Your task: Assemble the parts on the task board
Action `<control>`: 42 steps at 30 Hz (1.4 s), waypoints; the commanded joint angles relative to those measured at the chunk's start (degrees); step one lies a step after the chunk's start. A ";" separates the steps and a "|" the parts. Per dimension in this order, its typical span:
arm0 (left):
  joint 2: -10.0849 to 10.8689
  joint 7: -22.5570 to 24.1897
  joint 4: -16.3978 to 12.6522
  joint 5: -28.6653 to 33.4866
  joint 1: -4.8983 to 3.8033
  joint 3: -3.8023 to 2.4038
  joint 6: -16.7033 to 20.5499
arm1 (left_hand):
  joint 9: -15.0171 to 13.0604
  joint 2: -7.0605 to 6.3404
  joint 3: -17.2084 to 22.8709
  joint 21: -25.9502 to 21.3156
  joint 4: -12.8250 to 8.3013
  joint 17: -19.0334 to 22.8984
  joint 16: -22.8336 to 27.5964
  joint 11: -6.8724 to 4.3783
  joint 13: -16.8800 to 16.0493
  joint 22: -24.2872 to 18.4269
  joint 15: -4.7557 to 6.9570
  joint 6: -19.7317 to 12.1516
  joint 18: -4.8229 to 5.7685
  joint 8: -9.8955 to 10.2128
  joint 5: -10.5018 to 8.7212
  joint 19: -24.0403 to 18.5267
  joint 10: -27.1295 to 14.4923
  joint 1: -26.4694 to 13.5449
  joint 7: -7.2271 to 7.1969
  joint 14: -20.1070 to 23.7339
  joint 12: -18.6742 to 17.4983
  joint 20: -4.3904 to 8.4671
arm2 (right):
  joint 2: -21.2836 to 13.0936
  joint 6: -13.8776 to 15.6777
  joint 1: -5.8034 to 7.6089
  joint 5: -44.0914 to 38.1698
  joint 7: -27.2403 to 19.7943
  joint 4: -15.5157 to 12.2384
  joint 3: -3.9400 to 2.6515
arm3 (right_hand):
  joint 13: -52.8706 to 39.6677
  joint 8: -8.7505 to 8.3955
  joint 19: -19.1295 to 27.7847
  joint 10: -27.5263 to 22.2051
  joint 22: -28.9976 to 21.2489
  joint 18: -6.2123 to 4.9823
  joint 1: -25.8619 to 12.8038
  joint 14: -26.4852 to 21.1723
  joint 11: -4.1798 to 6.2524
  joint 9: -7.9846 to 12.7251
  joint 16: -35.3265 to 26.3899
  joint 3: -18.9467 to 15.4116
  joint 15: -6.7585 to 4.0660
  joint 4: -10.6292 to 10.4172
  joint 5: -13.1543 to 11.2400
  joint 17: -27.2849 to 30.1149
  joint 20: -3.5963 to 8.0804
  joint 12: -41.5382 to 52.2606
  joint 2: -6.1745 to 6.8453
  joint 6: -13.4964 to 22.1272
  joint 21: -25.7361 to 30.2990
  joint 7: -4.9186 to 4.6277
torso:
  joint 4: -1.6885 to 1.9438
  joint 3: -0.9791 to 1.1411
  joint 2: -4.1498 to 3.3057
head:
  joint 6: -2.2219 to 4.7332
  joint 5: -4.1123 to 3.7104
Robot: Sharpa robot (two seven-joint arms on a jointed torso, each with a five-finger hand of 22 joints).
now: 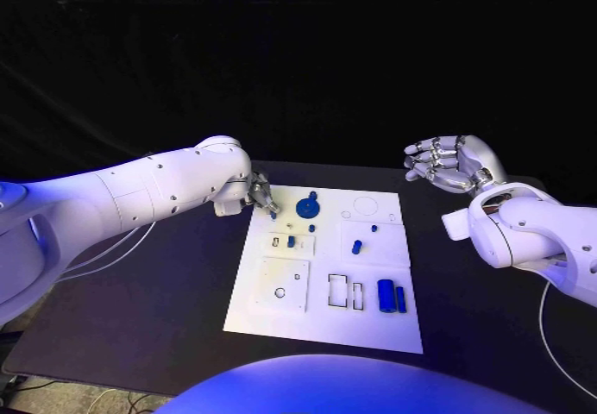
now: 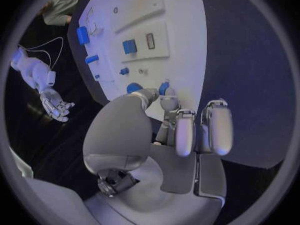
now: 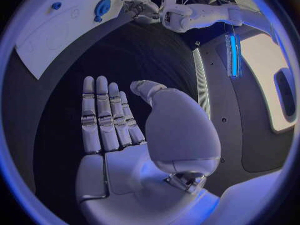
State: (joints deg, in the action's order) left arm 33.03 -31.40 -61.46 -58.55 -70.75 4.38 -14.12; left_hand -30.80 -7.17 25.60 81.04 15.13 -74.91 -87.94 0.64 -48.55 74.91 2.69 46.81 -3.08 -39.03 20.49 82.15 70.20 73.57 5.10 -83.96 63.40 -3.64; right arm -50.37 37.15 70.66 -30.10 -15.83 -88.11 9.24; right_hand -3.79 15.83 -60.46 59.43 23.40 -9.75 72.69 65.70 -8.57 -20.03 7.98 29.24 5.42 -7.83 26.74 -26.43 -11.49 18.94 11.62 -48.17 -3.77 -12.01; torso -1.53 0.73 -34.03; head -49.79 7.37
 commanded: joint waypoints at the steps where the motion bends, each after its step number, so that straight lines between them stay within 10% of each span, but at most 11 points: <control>1: -0.17 1.42 -0.14 1.25 0.00 -0.02 1.16 | -0.23 0.30 1.17 0.07 -0.58 -10.48 0.00 -0.32 0.00 3.65 0.40 -0.02 -0.08 -0.55 0.08 0.12 0.18 1.55 -0.44 -4.76 0.18 0.32 | 0.06 -0.61 -0.02 -0.58 -0.27 -0.03 -0.01 | 0.08 -0.21 -0.02 0.33 -0.05 -0.68 -0.16 0.10 0.03 0.09 -0.29 0.00 0.14 0.17 0.12 0.05 -0.23 -0.24 -0.38 -0.26 -0.12 -0.50 | -0.04 0.05 0.02 | -0.01 0.03; 8: -0.07 1.84 -0.15 2.28 0.00 -0.01 1.51 | -1.48 0.05 9.80 0.31 -3.81 -10.78 -0.14 -0.19 0.60 4.05 0.28 -1.22 0.01 -3.26 0.11 0.28 0.77 4.62 -0.13 -4.85 -0.24 0.32 | 0.02 -0.57 -0.02 -0.58 -0.29 -0.06 -0.01 | 0.08 -0.22 -0.03 0.34 -0.18 -0.67 -0.15 0.11 0.02 0.11 -0.33 0.03 0.15 0.21 0.30 0.09 -0.23 -0.26 -0.42 -0.27 -0.13 -0.52 | -0.05 0.06 0.01 | -0.04 -0.06; 18: 1.13 1.83 -1.02 5.00 0.00 0.00 2.01 | -3.94 -4.75 22.70 1.01 -9.13 -10.74 -0.12 -0.55 -0.15 4.91 0.65 -0.26 0.16 -5.99 0.75 0.72 1.88 0.38 -0.40 -4.84 0.48 0.62 | -0.07 -0.57 -0.02 -0.58 -0.26 -0.08 -0.01 | 0.08 -0.22 -0.03 0.34 -0.18 -0.67 -0.15 0.11 0.02 0.11 -0.33 0.03 0.15 0.21 0.30 0.09 -0.23 -0.26 -0.42 -0.27 -0.13 -0.52 | 0.02 0.03 0.06 | 0.09 -0.07; 29: 7.61 1.21 -9.45 12.02 -0.07 -0.34 1.04 | -4.89 -7.01 26.45 2.85 -12.97 -12.40 -0.90 -1.31 -3.34 7.15 1.31 2.28 0.73 -6.24 5.80 2.22 4.64 -3.58 -1.18 -5.32 2.67 1.23 | -0.33 -0.49 -0.02 -0.58 -0.21 -0.14 -0.01 | 0.08 -0.22 -0.04 0.35 -0.24 -0.67 -0.18 0.12 0.01 0.11 -0.35 0.02 0.15 0.21 0.36 0.11 -0.23 -0.27 -0.41 -0.28 -0.13 -0.53 | 0.18 0.04 0.12 | 0.07 0.04; 42: 11.94 2.73 -16.00 8.86 -0.01 -0.32 2.16 | -5.16 -7.39 26.81 3.28 -14.14 -12.87 -1.11 -1.51 -3.50 7.68 1.46 2.97 0.87 -6.13 7.24 2.55 5.05 -4.41 -1.40 -5.45 2.72 1.40 | -0.39 -0.46 -0.02 -0.61 -0.25 -0.10 -0.01 | 0.08 -0.22 -0.05 0.37 -0.34 -0.67 -0.25 0.14 0.00 0.13 -0.37 -0.01 0.16 0.19 0.41 0.13 -0.23 -0.28 -0.41 -0.30 -0.14 -0.54 | 0.06 -0.10 0.04 | -0.07 0.32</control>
State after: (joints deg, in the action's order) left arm 44.95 -29.97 -77.03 -48.46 -70.77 4.07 -12.39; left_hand -35.67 -14.41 40.24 83.93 13.57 -74.91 -88.82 -0.87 -52.00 74.91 3.70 48.80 -3.08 -45.28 27.48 83.75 74.90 69.73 4.18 -83.92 65.88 -2.47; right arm -50.77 37.17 70.66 -30.11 -15.82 -88.16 9.24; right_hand -3.80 15.83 -60.46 59.43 23.12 -9.75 72.69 65.70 -8.57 -19.99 7.98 29.24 5.42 -7.83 26.96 -26.37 -11.48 18.94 11.62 -48.17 -3.77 -12.01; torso -1.41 0.66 -33.95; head -49.81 7.63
